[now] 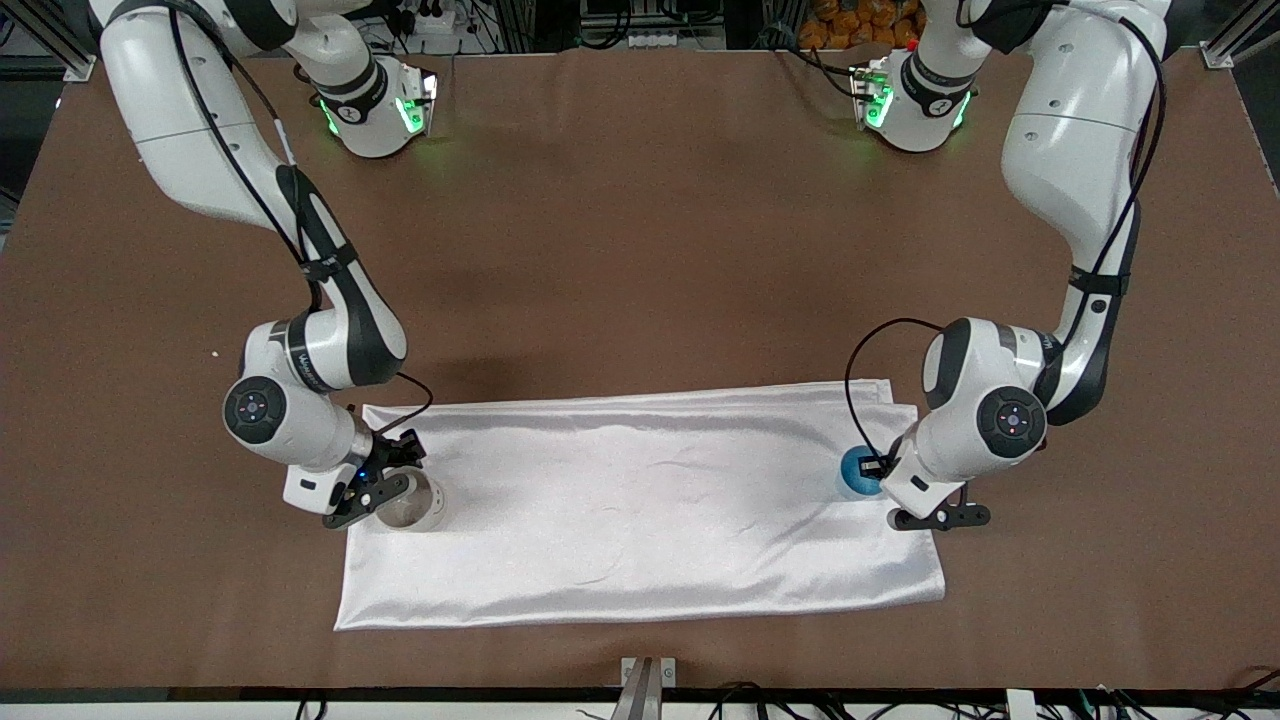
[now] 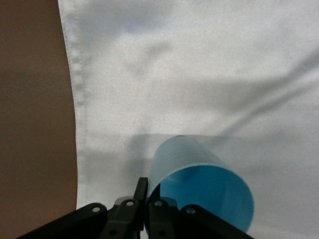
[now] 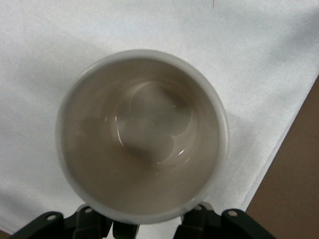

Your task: Place blue cup into white mug on table

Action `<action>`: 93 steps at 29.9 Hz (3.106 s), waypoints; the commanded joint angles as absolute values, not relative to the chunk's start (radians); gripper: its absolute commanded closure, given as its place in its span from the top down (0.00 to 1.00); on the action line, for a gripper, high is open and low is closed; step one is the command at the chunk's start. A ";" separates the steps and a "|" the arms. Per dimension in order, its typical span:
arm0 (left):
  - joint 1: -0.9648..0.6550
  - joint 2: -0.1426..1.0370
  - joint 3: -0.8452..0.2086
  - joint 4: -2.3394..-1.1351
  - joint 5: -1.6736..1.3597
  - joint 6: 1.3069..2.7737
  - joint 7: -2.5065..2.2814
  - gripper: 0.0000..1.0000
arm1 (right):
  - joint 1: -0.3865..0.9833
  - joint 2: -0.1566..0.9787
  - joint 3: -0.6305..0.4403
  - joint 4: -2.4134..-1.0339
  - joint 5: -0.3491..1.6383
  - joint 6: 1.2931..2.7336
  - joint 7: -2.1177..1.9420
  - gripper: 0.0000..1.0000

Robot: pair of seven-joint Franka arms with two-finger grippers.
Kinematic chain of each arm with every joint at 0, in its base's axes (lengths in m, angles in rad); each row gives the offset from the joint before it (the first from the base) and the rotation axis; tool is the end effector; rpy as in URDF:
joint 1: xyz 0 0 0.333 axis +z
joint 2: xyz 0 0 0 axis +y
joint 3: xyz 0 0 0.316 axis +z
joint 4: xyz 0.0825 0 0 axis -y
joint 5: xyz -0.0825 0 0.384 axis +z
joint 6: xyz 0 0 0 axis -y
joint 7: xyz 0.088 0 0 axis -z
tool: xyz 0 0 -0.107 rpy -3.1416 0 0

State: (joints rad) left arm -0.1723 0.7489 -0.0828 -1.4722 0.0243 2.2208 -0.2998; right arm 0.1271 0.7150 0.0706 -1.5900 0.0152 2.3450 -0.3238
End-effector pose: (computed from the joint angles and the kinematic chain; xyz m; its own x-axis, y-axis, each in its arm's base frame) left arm 0.6988 -0.1707 0.2358 0.9986 0.0520 -0.0089 0.0522 -0.9980 0.0359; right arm 0.6898 0.1314 0.2191 0.8801 0.4714 0.0568 0.4738 -0.8796 -0.0416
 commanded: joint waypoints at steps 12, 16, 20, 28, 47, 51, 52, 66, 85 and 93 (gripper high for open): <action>-0.184 0.695 -0.075 -1.477 0.101 2.198 -0.313 0.00 | 0.133 0.721 0.077 -1.562 0.023 2.355 -0.318 0.01; -0.186 0.678 -0.078 -1.476 0.103 2.186 -0.313 0.00 | 0.130 0.704 0.089 -1.571 0.031 2.341 -0.275 0.01; -0.186 0.664 -0.080 -1.476 0.104 2.181 -0.311 0.00 | 0.132 0.675 0.118 -1.572 0.034 2.280 -0.160 0.01; -0.192 0.620 -0.083 -1.474 0.104 2.134 -0.310 0.00 | 0.138 0.580 0.170 -1.653 0.034 2.275 0.043 0.02; -0.206 0.505 -0.084 -1.473 0.104 2.007 -0.310 0.00 | 0.258 0.177 0.178 -2.177 0.034 2.438 0.205 0.02; -0.219 0.482 -0.092 -1.468 0.104 1.973 -0.311 0.00 | 0.296 0.152 0.178 -2.178 0.032 2.404 0.258 0.02; -0.227 0.479 -0.092 -1.465 0.104 1.968 -0.311 0.00 | 0.304 0.152 0.178 -2.177 0.032 2.399 0.270 0.02; -0.235 0.419 -0.094 -1.462 0.104 1.887 -0.311 0.00 | 0.437 0.169 0.183 -2.184 0.095 2.502 0.526 0.02; -0.259 0.322 -0.130 -1.466 0.101 1.799 -0.334 0.00 | 0.561 0.264 0.181 -2.224 0.101 2.637 0.643 0.03; -0.259 0.299 -0.156 -1.465 0.089 1.779 -0.351 0.00 | 0.603 0.360 0.178 -2.220 0.097 2.749 0.672 0.03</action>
